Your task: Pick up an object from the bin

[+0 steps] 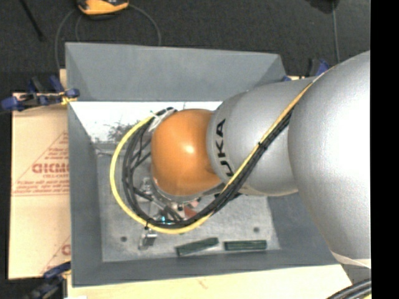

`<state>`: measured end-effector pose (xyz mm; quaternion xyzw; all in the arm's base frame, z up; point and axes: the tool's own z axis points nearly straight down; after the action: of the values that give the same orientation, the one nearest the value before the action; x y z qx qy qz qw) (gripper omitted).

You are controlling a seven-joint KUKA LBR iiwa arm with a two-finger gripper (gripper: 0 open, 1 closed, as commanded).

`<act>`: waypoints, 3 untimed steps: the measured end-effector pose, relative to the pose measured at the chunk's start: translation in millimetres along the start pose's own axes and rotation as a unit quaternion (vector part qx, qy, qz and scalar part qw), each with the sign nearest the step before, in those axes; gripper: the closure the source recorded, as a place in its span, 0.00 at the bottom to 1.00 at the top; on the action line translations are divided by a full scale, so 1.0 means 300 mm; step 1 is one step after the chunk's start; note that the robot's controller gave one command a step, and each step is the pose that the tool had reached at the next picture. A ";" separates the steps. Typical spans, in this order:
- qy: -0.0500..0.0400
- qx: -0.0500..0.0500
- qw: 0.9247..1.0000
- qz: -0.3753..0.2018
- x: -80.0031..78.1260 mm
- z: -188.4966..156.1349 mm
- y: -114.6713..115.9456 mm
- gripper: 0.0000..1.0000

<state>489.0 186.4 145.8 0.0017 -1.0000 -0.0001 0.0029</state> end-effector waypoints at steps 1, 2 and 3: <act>-0.004 -0.001 1.000 0.002 -0.007 -0.012 -0.002 0.00; -0.006 0.000 0.999 -0.039 -0.176 0.154 -0.235 0.00; -0.005 0.000 0.999 -0.041 -0.191 0.176 -0.268 0.00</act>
Offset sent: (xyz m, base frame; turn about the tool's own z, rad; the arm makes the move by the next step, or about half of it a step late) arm 0.0771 -0.1095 -0.0758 -0.1094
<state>546.3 106.0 92.8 0.0423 -0.9991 0.0000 -0.0020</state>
